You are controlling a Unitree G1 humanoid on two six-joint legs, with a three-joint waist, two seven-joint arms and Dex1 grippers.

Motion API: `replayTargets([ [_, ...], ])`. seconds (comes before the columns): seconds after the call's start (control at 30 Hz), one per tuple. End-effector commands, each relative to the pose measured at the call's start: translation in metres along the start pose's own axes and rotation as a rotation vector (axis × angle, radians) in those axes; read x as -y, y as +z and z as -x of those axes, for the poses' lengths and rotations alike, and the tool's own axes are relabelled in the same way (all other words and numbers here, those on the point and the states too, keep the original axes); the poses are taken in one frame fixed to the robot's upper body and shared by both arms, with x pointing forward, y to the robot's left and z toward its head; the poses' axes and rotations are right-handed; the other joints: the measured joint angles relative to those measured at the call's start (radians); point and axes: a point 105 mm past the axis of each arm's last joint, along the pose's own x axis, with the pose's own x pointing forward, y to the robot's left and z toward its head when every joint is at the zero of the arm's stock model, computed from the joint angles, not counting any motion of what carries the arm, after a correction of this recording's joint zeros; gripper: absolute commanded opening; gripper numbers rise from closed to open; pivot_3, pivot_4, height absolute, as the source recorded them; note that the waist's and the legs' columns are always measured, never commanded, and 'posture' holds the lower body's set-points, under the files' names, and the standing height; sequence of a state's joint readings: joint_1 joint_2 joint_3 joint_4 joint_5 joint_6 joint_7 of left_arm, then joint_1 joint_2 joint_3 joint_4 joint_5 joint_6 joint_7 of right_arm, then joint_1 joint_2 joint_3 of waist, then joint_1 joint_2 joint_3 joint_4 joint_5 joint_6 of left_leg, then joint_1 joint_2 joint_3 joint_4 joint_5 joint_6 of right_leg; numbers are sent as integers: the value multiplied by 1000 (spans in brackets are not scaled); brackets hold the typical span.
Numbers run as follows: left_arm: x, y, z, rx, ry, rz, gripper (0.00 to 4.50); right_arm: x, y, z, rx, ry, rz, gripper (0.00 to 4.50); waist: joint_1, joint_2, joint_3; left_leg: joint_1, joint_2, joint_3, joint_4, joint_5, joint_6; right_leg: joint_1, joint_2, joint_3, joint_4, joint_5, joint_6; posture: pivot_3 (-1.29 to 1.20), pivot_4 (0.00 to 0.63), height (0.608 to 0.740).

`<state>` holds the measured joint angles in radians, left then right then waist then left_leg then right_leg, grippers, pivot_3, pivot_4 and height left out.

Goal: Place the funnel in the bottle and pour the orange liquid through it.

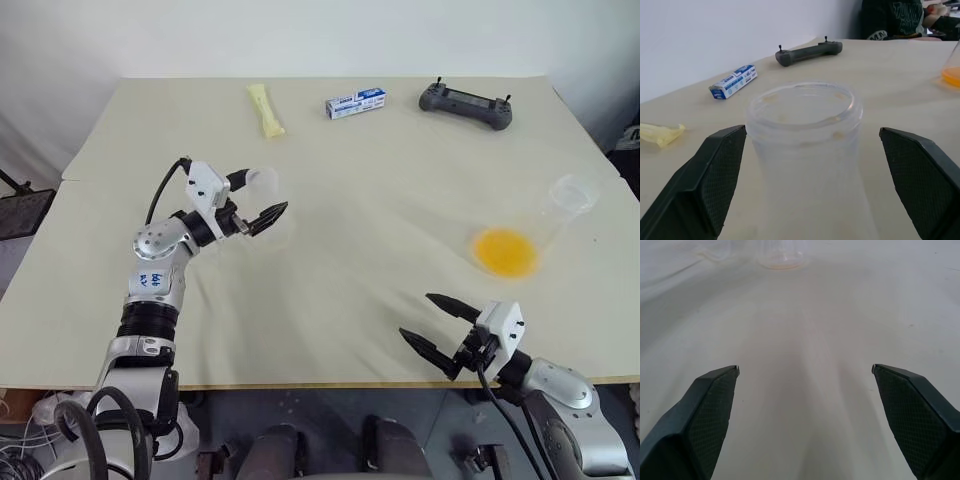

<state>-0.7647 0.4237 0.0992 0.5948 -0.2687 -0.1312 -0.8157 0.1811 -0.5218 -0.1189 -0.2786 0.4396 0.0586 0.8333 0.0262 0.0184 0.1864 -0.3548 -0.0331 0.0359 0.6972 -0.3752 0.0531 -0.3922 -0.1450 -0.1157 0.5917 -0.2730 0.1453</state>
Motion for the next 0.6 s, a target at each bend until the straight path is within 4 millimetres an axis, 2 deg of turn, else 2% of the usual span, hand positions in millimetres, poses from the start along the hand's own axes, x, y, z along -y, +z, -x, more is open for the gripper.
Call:
replayTargets([
  [0.03, -6, 12, -3, 42, 27, -22, 4500, 0, 13, 1, 40, -8, 46, 4458, 0, 0, 0, 0, 0, 0, 0, 0, 0, 0, 0, 0, 0, 0, 0, 0, 150, 740],
  [0.13, -8, 12, -5, 59, 51, -5, 3919, 0, 13, 1, 42, -14, 47, 4500, 0, 0, 0, 0, 0, 0, 0, 0, 0, 0, 0, 0, 0, 0, 0, 0, 150, 740],
  [0.3, -8, 14, -6, 72, 50, 22, 2422, 1, 13, 1, 42, -19, 51, 4500, 0, 0, 0, 0, 0, 0, 0, 0, 0, 0, 0, 0, 0, 0, 0, 0, 150, 740],
  [0.43, -7, 21, -8, 98, 19, 36, 2407, 3, 14, 1, 43, -24, 53, 4500, 0, 0, 0, 0, 0, 0, 0, 0, 0, 0, 0, 0, 0, 0, 0, 0, 150, 740],
  [0.6, 15, 41, -23, 129, -172, 37, 2407, 5, 16, 3, 44, -28, 56, 4500, 3, -1, 1, -1, 0, 0, 1, 0, 0, 0, 0, 0, 0, 0, 0, 0, 150, 740],
])
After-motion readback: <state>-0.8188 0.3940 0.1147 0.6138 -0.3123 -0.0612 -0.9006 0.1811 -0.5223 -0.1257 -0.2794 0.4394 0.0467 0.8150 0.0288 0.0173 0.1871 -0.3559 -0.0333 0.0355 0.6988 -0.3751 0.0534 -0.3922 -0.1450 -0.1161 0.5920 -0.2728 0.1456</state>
